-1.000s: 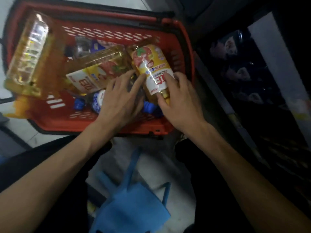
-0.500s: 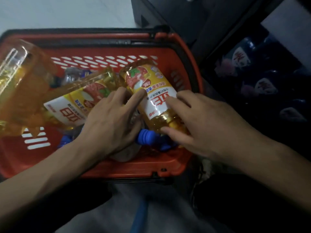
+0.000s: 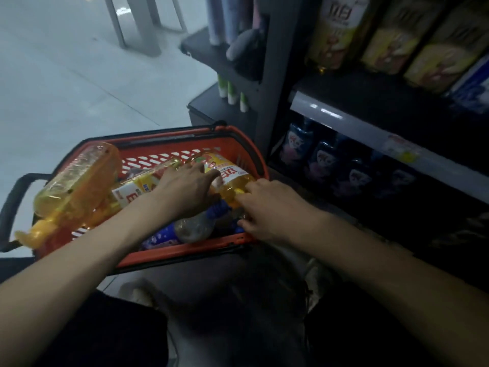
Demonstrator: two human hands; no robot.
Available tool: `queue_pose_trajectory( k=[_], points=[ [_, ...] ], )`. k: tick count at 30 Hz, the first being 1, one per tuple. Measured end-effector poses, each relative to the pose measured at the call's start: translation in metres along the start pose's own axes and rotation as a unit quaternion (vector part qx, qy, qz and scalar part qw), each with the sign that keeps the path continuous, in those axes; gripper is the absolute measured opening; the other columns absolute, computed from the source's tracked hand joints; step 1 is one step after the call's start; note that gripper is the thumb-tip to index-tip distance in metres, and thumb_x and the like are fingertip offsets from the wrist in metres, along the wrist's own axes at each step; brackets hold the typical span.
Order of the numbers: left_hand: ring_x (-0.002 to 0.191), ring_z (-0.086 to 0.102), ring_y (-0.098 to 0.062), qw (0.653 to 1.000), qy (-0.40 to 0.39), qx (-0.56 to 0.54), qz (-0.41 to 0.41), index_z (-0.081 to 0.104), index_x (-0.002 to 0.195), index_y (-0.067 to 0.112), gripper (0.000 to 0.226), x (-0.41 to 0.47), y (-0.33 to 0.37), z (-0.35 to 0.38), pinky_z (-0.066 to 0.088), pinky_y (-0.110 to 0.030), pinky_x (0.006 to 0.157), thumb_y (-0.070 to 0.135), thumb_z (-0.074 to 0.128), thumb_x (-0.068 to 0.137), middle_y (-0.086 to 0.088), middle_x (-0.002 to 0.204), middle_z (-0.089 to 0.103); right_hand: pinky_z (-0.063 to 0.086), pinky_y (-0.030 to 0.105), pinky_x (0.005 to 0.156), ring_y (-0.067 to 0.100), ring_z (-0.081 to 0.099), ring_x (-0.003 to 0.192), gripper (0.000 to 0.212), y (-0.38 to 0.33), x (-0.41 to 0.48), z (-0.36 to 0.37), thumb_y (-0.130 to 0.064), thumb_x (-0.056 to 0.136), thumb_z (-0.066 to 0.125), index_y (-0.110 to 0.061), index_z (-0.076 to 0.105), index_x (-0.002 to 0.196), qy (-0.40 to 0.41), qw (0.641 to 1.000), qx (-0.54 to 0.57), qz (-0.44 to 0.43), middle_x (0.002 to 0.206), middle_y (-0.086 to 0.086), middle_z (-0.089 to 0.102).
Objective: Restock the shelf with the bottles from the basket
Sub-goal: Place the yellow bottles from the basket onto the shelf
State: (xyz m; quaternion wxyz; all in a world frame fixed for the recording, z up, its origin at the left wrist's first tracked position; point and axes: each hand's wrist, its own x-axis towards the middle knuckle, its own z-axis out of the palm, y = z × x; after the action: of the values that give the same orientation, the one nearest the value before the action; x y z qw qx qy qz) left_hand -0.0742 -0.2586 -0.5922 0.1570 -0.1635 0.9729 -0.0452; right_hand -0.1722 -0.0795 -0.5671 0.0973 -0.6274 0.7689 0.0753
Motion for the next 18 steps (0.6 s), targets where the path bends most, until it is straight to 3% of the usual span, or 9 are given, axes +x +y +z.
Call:
queue_pose_trajectory(
  k=[7, 10, 14, 18],
  points=[
    [0.140, 0.046, -0.035, 0.999, 0.023, -0.048, -0.007, 0.027, 0.159, 0.034, 0.069, -0.015, 0.011, 0.013, 0.051, -0.053, 0.102, 0.065, 0.044, 0.099, -0.015, 0.160, 0.037, 0.045, 0.043, 0.094, 0.030, 0.054, 0.116, 0.044, -0.017, -0.024, 0.004, -0.046, 0.097, 0.058, -0.019, 0.055, 0.131, -0.008, 0.999, 0.002, 0.054, 0.127, 0.010, 0.056],
    [0.143, 0.042, -0.034, 0.999, 0.045, -0.030, -0.004, 0.026, 0.160, 0.031, 0.071, -0.019, 0.014, 0.020, 0.045, -0.053, 0.109, 0.064, 0.043, 0.100, -0.014, 0.159, 0.038, 0.045, 0.044, 0.092, 0.030, 0.054, 0.114, 0.042, -0.019, -0.034, 0.008, -0.043, 0.097, 0.057, -0.018, 0.055, 0.130, -0.003, 0.997, -0.012, 0.081, 0.126, 0.010, 0.056],
    [0.137, 0.046, -0.035, 0.996, 0.083, -0.002, 0.013, 0.034, 0.156, 0.026, 0.092, -0.019, 0.029, 0.017, 0.044, -0.052, 0.107, 0.083, 0.026, 0.085, -0.012, 0.152, 0.047, 0.047, 0.043, 0.086, 0.028, 0.055, 0.108, 0.033, -0.018, -0.041, 0.015, -0.039, 0.099, 0.053, -0.019, 0.058, 0.125, -0.035, 0.995, -0.003, 0.097, 0.125, 0.010, 0.056],
    [0.137, 0.044, -0.037, 0.996, 0.090, 0.012, 0.021, 0.026, 0.158, 0.022, 0.087, -0.008, 0.045, 0.025, 0.048, -0.049, 0.101, 0.072, 0.050, 0.092, -0.015, 0.156, 0.038, 0.047, 0.042, 0.087, 0.027, 0.055, 0.107, 0.027, -0.011, -0.043, 0.017, -0.027, 0.099, 0.058, -0.023, 0.055, 0.125, -0.075, 0.991, 0.000, 0.107, 0.121, 0.008, 0.056]
  ],
)
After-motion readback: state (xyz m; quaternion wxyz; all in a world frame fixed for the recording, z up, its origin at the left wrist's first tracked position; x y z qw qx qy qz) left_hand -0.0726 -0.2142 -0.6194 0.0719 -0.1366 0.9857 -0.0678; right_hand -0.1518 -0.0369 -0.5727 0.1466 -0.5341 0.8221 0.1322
